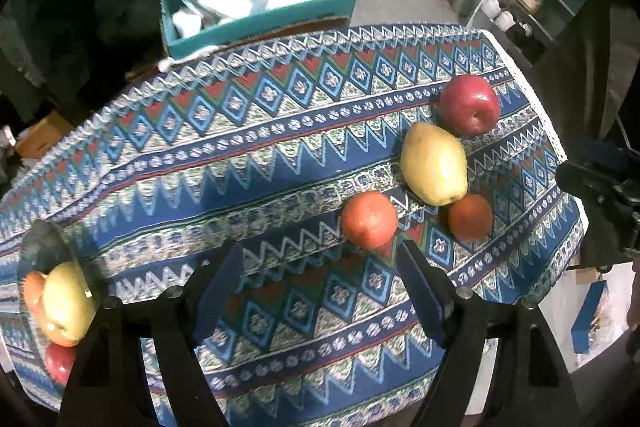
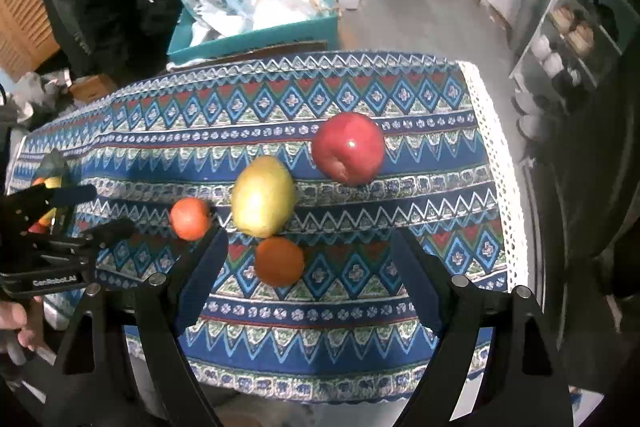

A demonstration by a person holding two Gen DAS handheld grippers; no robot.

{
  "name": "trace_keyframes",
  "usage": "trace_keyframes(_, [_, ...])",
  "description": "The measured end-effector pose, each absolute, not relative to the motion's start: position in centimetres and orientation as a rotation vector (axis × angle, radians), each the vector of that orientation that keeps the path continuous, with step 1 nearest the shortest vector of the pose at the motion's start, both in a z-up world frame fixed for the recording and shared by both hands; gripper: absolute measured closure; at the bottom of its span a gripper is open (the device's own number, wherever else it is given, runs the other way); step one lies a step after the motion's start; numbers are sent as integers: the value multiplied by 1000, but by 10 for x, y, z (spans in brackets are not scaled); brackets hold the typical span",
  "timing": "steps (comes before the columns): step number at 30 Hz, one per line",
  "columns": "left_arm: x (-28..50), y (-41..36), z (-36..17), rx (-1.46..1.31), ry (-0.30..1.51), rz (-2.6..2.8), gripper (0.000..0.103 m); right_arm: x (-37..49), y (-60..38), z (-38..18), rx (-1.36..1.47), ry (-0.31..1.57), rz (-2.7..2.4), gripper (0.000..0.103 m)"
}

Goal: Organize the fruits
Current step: 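Move both grippers back to the remaining fruit on the cloth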

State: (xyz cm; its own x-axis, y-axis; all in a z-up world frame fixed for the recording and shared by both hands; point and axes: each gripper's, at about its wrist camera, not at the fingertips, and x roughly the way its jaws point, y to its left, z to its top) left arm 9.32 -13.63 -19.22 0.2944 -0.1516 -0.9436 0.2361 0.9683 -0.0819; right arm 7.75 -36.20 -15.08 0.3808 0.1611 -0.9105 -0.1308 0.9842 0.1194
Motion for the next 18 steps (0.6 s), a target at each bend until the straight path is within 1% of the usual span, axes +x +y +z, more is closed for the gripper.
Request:
trace_keyframes(12, [123, -158, -250, -13, 1380, -260, 23, 100, -382, -182, 72, 1231, 151, 21])
trace_keyframes(15, [126, -162, -258, -23, 1387, -257, 16, 102, -382, -189, 60, 1242, 153, 21])
trace_keyframes(18, [127, -165, -261, -43, 1389, -267, 16, 105, -384, -192, 65, 1246, 152, 21])
